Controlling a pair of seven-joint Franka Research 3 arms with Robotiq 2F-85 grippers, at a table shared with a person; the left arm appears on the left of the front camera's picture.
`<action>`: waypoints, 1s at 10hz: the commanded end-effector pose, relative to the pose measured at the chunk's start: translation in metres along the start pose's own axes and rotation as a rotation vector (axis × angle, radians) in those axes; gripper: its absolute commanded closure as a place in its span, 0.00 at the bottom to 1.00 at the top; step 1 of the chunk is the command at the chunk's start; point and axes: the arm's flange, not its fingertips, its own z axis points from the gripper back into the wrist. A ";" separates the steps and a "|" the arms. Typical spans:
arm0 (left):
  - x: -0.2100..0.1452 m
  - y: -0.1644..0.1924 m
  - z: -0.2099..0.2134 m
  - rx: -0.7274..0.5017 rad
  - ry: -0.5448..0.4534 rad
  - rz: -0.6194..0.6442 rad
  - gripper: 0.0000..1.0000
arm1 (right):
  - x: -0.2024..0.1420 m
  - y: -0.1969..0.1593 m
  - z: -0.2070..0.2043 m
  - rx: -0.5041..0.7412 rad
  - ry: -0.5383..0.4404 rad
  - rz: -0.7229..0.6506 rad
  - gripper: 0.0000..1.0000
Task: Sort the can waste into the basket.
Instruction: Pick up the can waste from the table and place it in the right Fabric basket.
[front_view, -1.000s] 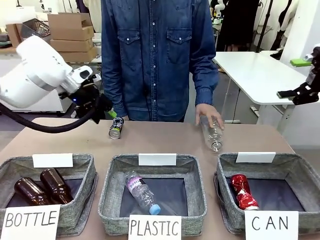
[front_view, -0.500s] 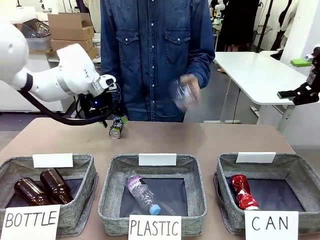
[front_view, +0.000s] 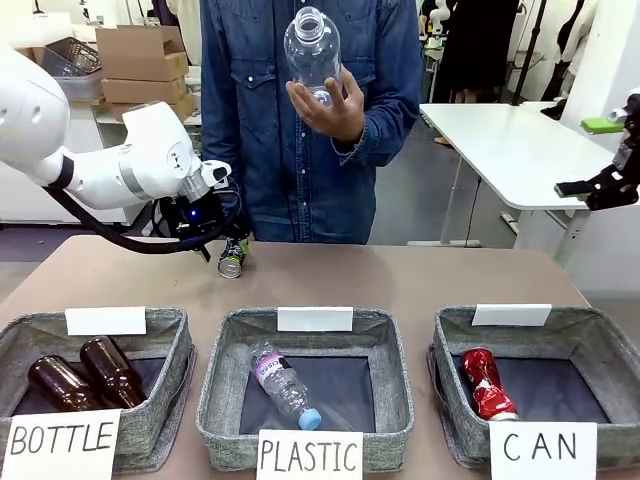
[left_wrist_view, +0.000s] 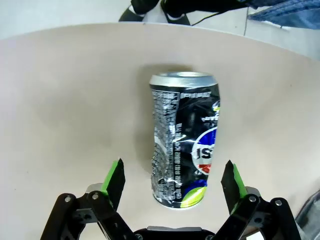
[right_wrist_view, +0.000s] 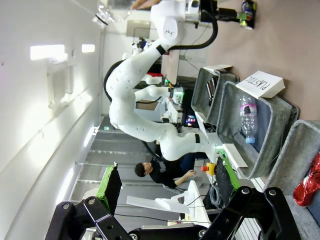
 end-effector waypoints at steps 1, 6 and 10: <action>0.000 0.010 -0.005 -0.036 0.026 0.000 0.00 | -0.001 0.000 0.001 -0.007 0.014 0.030 0.00; -0.001 0.011 -0.008 -0.055 0.007 0.007 0.00 | -0.001 0.000 0.001 -0.007 0.014 0.030 0.00; 0.000 0.012 -0.009 -0.044 0.008 0.004 0.00 | -0.001 0.000 0.001 -0.007 0.014 0.030 0.00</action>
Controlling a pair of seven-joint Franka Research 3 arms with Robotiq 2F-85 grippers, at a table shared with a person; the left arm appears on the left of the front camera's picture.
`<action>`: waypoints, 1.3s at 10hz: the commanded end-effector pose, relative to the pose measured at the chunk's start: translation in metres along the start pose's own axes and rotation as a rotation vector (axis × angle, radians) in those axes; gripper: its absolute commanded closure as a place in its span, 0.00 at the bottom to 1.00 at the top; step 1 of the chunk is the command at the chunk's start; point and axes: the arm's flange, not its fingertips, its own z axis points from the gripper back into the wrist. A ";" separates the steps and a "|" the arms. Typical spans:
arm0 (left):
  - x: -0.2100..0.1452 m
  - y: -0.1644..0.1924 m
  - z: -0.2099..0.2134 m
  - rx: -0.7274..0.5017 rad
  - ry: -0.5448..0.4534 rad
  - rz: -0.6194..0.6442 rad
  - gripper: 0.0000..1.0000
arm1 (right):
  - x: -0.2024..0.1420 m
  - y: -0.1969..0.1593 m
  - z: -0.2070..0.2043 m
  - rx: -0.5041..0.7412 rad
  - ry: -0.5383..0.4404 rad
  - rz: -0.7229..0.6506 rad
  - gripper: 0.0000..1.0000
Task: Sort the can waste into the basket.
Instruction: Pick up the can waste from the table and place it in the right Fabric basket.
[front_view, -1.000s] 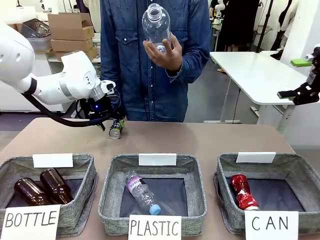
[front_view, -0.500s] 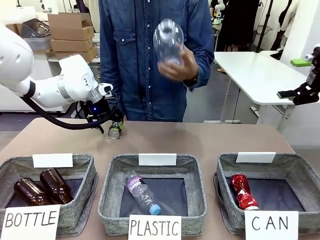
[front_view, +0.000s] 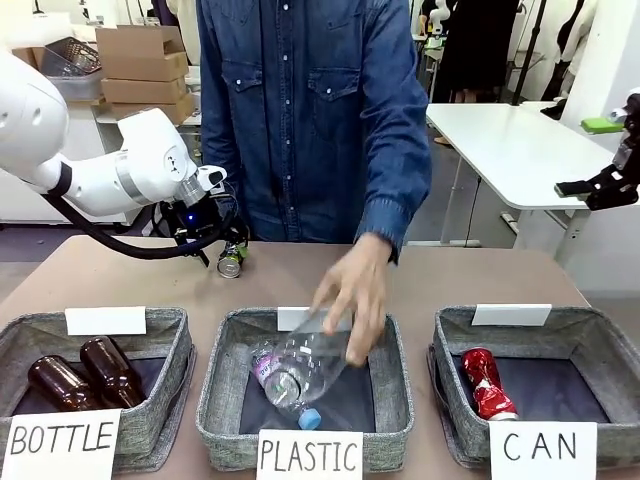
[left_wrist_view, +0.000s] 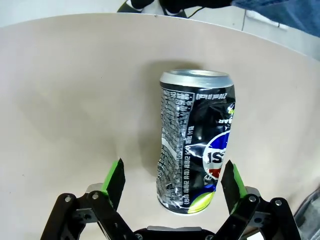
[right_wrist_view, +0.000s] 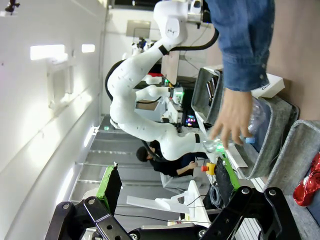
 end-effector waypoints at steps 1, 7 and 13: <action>0.000 0.003 -0.001 -0.014 -0.015 -0.015 0.00 | -0.001 0.000 0.001 -0.007 0.014 0.030 0.00; -0.003 -0.001 -0.009 0.029 -0.030 -0.026 0.84 | -0.001 0.000 0.001 -0.007 0.014 0.030 0.00; -0.033 0.014 0.047 -0.038 -0.054 -0.077 1.00 | -0.001 0.000 0.001 -0.007 0.014 0.030 0.00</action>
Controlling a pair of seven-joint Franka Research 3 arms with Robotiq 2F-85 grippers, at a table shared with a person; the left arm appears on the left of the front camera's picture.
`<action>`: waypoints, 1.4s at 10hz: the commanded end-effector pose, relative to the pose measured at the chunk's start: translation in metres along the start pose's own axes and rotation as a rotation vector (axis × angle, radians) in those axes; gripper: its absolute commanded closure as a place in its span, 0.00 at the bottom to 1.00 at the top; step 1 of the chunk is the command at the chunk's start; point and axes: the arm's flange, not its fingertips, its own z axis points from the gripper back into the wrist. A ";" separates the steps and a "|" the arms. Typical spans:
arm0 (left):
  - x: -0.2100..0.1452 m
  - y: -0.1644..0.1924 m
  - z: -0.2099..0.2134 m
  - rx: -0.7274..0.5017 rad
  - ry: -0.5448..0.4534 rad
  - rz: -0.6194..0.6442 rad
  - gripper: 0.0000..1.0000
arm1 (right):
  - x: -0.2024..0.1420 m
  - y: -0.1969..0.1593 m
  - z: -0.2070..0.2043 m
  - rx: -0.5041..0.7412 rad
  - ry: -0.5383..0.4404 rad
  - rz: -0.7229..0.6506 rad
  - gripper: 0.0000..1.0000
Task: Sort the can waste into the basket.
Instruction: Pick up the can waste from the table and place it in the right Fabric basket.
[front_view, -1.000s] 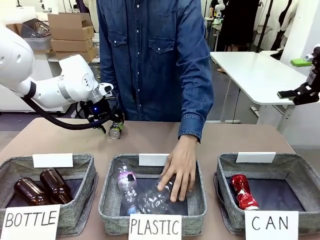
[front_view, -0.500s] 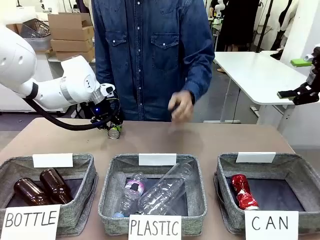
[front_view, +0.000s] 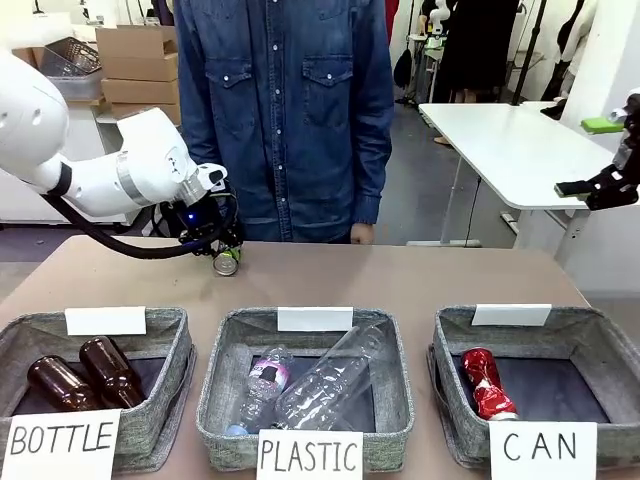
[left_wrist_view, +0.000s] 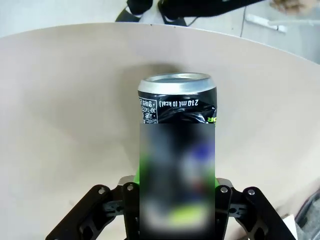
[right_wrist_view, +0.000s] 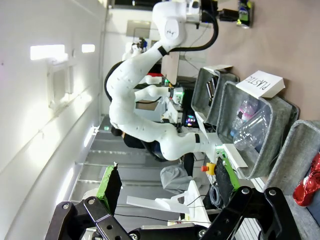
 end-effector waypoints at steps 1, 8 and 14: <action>-0.062 0.026 0.077 -0.065 0.001 -0.123 1.00 | -0.001 0.000 0.001 -0.007 0.014 0.030 0.00; -0.395 0.040 0.220 -0.277 -0.403 -1.007 1.00 | -0.001 0.000 0.001 -0.007 0.014 0.030 0.00; -0.332 0.026 0.261 -0.232 -0.355 -0.996 1.00 | -0.001 0.000 0.001 -0.007 0.014 0.030 0.00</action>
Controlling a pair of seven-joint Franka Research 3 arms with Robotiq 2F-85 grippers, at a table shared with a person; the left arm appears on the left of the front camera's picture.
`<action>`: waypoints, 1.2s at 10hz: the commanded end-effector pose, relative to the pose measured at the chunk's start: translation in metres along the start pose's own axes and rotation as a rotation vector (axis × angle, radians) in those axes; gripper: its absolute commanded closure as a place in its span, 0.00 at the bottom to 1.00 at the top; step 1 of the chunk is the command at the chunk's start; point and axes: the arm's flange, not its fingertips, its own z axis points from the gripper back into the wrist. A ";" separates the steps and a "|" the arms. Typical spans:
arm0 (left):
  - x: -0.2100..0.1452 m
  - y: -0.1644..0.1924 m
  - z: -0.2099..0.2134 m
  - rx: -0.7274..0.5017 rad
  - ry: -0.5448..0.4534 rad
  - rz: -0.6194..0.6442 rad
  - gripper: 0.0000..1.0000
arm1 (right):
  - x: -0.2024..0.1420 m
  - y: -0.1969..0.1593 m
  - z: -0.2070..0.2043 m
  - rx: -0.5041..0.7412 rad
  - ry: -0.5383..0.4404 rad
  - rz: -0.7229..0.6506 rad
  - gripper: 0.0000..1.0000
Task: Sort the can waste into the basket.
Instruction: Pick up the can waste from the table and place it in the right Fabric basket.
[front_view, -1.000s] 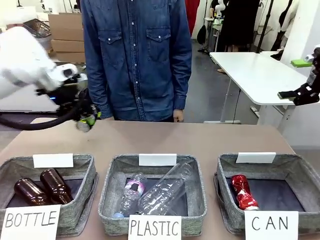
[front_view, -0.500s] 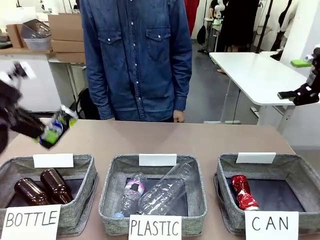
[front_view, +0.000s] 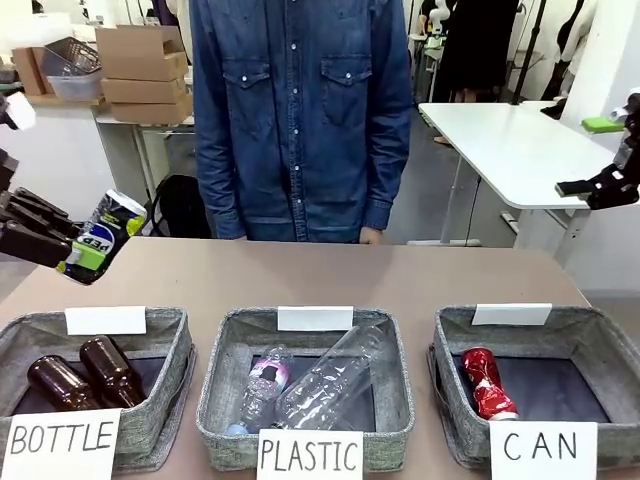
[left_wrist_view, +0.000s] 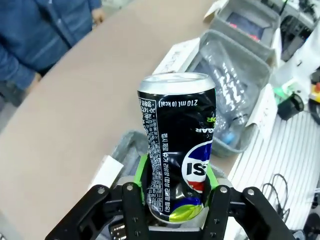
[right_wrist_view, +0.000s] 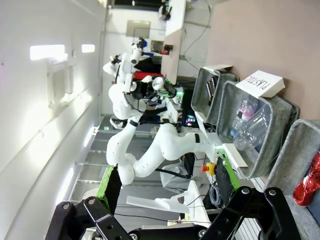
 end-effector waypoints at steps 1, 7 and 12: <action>0.004 -0.001 0.000 0.005 0.013 0.018 1.00 | -0.001 0.000 0.001 -0.006 0.014 0.030 0.00; 0.267 -0.135 -0.137 -0.147 0.128 -0.589 0.54 | -0.075 0.049 0.133 -0.152 -0.022 0.024 0.00; 0.401 -0.232 -0.375 -0.352 0.305 -0.804 0.54 | -0.135 0.054 0.183 -0.201 -0.143 -0.025 0.00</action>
